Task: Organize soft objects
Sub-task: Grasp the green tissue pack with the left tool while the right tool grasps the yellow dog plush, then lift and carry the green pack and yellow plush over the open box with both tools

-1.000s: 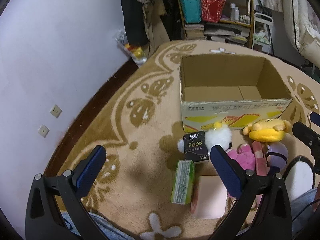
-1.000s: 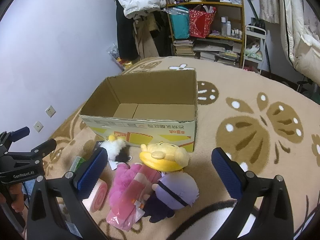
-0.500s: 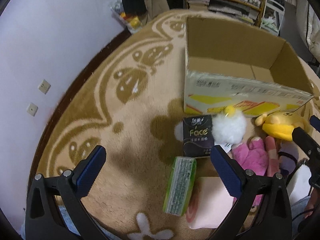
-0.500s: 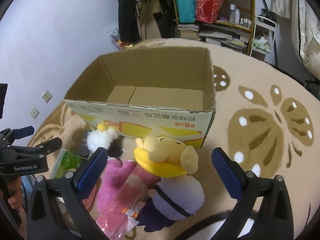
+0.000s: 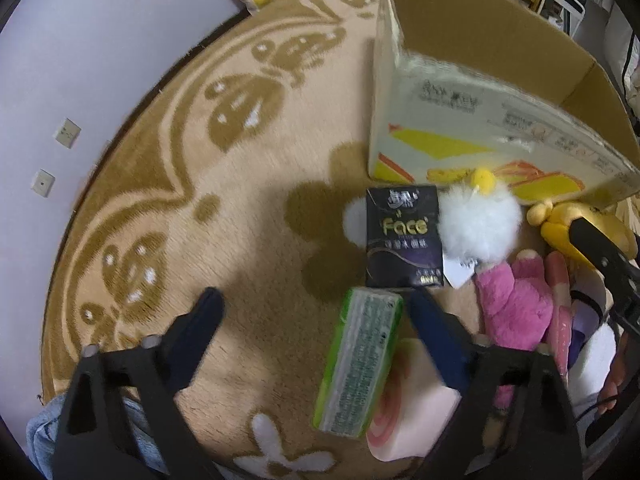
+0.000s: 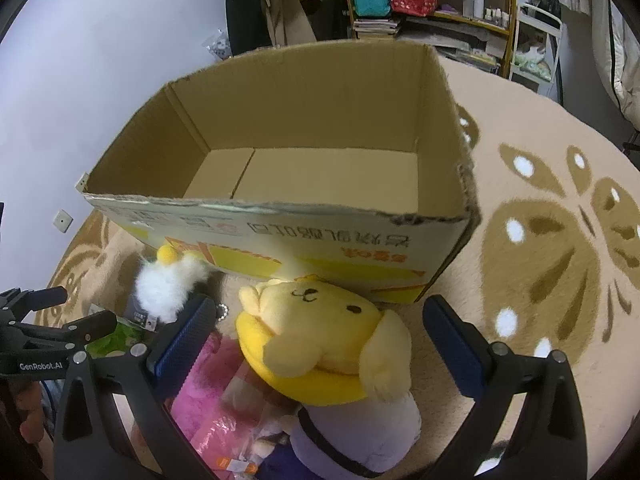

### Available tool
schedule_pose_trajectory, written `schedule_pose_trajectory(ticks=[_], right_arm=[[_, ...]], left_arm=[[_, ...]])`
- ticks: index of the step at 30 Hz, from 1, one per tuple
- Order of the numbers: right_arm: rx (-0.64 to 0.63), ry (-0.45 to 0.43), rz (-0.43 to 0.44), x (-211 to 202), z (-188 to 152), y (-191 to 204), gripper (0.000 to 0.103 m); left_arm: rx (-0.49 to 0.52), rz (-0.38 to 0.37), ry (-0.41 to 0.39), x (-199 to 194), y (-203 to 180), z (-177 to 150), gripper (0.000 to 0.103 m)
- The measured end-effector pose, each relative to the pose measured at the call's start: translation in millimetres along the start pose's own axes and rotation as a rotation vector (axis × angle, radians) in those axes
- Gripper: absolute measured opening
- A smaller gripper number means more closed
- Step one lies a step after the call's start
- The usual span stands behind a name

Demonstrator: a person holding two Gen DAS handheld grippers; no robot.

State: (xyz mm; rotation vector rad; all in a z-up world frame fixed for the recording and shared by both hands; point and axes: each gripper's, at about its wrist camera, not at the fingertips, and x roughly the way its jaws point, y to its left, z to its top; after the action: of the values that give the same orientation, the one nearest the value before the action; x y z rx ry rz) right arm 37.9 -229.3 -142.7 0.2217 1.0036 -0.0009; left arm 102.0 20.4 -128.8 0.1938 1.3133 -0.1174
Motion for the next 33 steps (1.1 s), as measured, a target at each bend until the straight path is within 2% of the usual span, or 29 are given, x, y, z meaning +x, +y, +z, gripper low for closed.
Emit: schedule_pose_trajectory(ticks=[2, 3, 4, 5, 7, 10, 15, 20, 22, 24, 27, 33], right_arm=[[-0.001, 0.022, 0.011, 4, -1, 0, 0.098], [0.001, 0.03, 0.016, 6, -1, -1, 0.095], [0.002, 0.035, 0.02, 8, -1, -1, 0.093], [0.001, 0.035, 0.016, 9, -2, -1, 0.09], [-0.008, 0.028, 0.015, 10, -2, 0, 0.088], [-0.02, 0.021, 0.013, 9, -2, 3, 0.083], [-0.05, -0.002, 0.006, -1, -2, 10, 0.079], [-0.088, -0.054, -0.01, -16, -1, 21, 0.079], [-0.087, -0.073, -0.008, -23, -1, 21, 0.078], [-0.083, -0.09, -0.004, -29, -1, 22, 0.078], [-0.082, -0.122, -0.003, -41, -1, 23, 0.078], [-0.088, -0.184, 0.0, -70, -5, 27, 0.078]], left_arm=[[-0.008, -0.028, 0.024, 4, 0, 0, 0.071], [-0.013, -0.055, 0.031, 5, 0, 0, 0.059], [-0.014, -0.07, 0.036, 6, 0, 0, 0.051], [-0.014, -0.087, 0.042, 7, -1, -1, 0.048], [-0.006, -0.11, 0.048, 7, -4, -1, 0.026], [0.011, -0.094, 0.039, 3, -8, -2, 0.025], [0.016, -0.074, -0.018, -11, -9, 0, 0.025], [-0.004, -0.048, -0.107, -36, -2, -1, 0.025], [-0.002, 0.001, -0.15, -46, -2, -1, 0.025], [0.006, 0.019, -0.18, -55, -2, -1, 0.025], [0.024, 0.037, -0.248, -69, -3, 1, 0.025], [0.067, 0.059, -0.436, -105, -13, 1, 0.025]])
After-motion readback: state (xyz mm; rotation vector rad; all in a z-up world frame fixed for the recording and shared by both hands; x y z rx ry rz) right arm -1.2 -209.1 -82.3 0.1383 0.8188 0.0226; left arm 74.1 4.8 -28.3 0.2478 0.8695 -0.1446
